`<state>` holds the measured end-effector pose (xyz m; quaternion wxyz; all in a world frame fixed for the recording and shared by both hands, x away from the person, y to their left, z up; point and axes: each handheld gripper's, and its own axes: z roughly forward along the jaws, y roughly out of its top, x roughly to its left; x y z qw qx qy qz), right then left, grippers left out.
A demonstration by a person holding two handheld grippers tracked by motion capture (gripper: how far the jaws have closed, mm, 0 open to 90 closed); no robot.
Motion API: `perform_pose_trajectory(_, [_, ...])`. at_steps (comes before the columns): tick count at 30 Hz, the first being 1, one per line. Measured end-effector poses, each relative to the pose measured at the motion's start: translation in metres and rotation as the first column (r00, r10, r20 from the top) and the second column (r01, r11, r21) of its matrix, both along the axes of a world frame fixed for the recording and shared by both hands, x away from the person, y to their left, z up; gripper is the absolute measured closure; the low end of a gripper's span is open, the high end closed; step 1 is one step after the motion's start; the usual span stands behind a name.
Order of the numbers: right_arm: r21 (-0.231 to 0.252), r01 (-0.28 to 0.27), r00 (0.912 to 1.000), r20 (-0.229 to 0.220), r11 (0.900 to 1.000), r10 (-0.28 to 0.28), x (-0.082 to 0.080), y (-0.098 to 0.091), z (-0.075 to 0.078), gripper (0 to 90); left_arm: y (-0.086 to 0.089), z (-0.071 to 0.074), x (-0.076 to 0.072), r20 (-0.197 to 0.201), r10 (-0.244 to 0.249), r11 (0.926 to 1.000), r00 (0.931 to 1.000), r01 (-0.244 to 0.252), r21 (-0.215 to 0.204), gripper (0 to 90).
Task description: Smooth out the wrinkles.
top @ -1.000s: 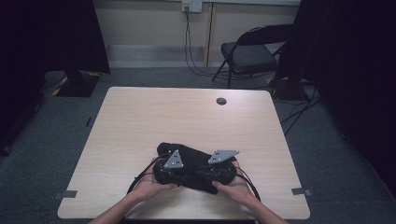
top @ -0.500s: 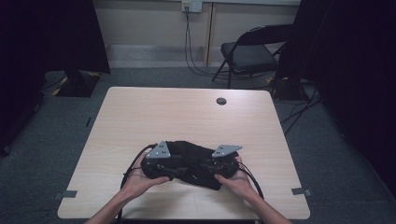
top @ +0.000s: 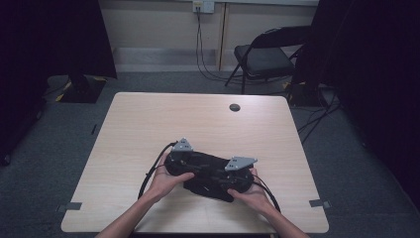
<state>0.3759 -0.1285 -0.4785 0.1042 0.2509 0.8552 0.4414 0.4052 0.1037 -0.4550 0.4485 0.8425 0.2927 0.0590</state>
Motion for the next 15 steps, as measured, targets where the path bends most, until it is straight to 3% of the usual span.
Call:
perform_pose_trajectory(5, [0.009, -0.023, 0.9991, -0.036, 0.9997, 0.023, -0.008, -0.003, 0.011, 55.1, 0.004, -0.012, -0.006, -0.030, -0.048, 0.9988, 0.9984, 0.048, -0.013, 43.3])
perform_pose_trajectory(10, [0.072, -0.013, 0.9990, -0.042, 0.9973, 0.016, -0.013, -0.012, 0.033, 51.1, 0.003, -0.017, -0.010, -0.004, -0.056, 0.9984, 0.9984, 0.056, 0.004, 42.0])
perform_pose_trajectory(13, [0.090, 0.054, 0.9984, -0.022, 0.9944, -0.053, -0.004, -0.019, 0.044, 54.7, 0.002, -0.016, -0.013, 0.023, -0.062, 0.9978, 0.9978, 0.061, 0.026, 42.0])
perform_pose_trajectory(15, [0.073, 0.120, 0.9927, -0.010, 0.9901, -0.120, 0.013, -0.021, 0.046, 64.1, 0.001, -0.016, -0.014, 0.033, -0.064, 0.9975, 0.9974, 0.063, 0.030, 42.0])
